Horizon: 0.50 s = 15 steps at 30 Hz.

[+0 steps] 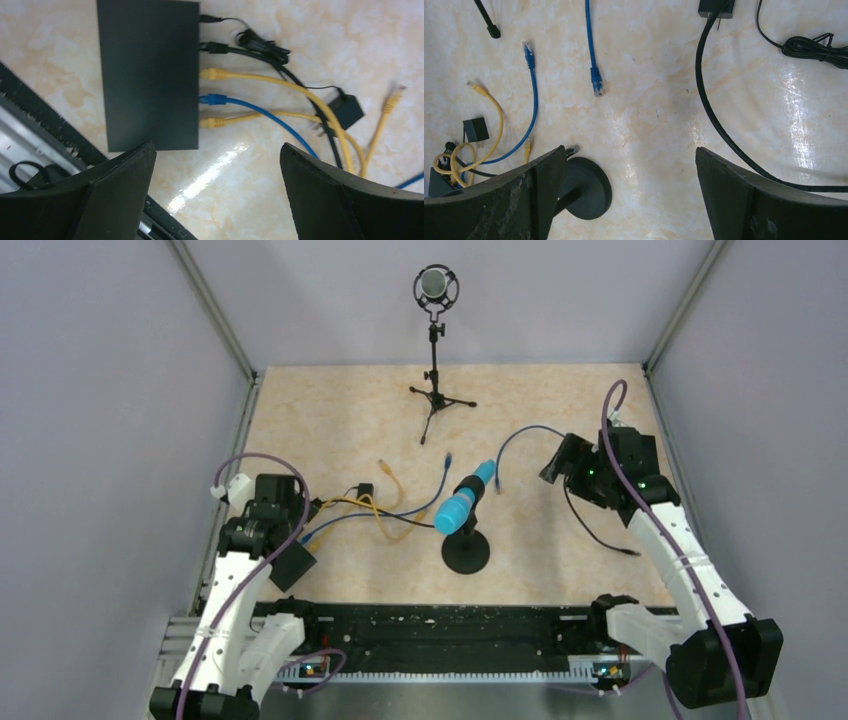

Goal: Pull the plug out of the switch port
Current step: Move the switch port to the center of the board.

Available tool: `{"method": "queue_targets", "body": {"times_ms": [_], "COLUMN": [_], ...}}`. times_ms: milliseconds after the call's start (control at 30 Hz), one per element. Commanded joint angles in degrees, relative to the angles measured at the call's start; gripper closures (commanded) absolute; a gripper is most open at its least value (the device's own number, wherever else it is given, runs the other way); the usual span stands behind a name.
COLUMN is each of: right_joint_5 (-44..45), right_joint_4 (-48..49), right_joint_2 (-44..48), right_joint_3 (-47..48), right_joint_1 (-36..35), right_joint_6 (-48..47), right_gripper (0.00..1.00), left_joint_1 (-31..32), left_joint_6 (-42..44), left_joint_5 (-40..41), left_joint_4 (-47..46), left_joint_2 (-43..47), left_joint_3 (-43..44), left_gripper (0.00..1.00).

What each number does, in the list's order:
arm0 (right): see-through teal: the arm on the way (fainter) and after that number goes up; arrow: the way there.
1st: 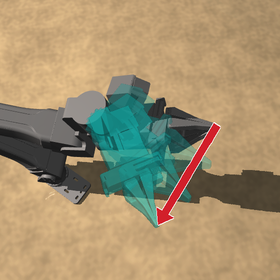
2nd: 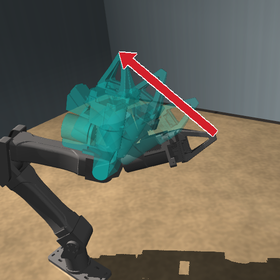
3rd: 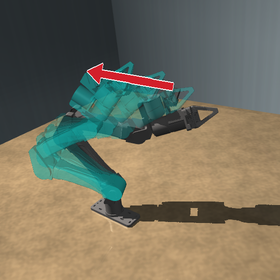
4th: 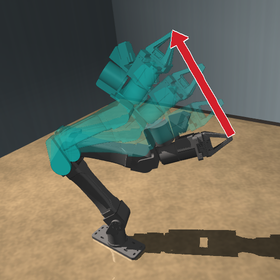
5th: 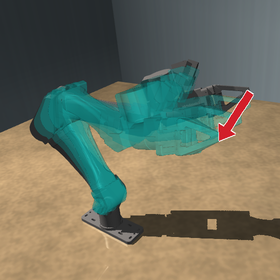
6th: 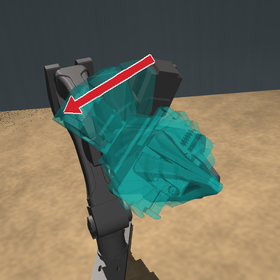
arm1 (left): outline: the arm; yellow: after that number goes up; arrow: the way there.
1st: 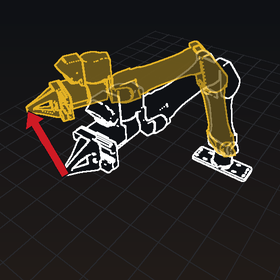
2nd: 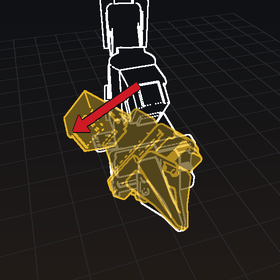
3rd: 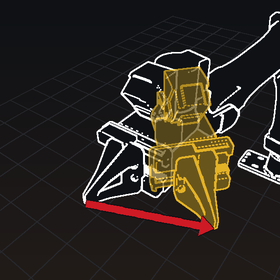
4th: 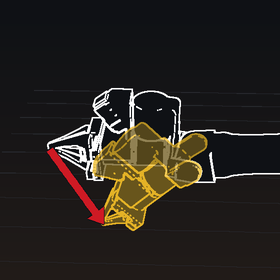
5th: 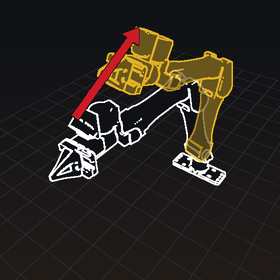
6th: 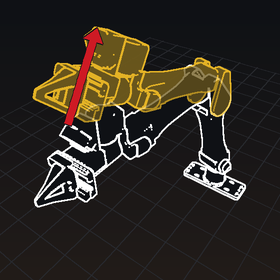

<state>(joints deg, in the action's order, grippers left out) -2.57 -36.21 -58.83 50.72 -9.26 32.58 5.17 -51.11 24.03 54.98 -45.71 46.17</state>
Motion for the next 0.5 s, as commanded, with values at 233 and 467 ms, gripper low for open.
{"method": "queue_targets", "body": {"times_ms": [233,467], "right_joint_5": [-1.2,-4.1], "right_joint_4": [4.7,5.2], "right_joint_2": [-1.4,-4.4], "right_joint_3": [-1.8,0.1], "right_joint_1": [-0.6,-0.6], "right_joint_6": [-1.5,-2.0], "right_gripper": [0.01,0.01], "left_joint_1": [-7.0,-21.1], "left_joint_6": [-2.8,3.3], "left_joint_5": [3.2,-9.9], "left_joint_4": [2.7,-4.6], "left_joint_2": [-3.5,-5.3], "left_joint_3": [-1.3,-3.9], "left_gripper": [0.01,0.01]}}
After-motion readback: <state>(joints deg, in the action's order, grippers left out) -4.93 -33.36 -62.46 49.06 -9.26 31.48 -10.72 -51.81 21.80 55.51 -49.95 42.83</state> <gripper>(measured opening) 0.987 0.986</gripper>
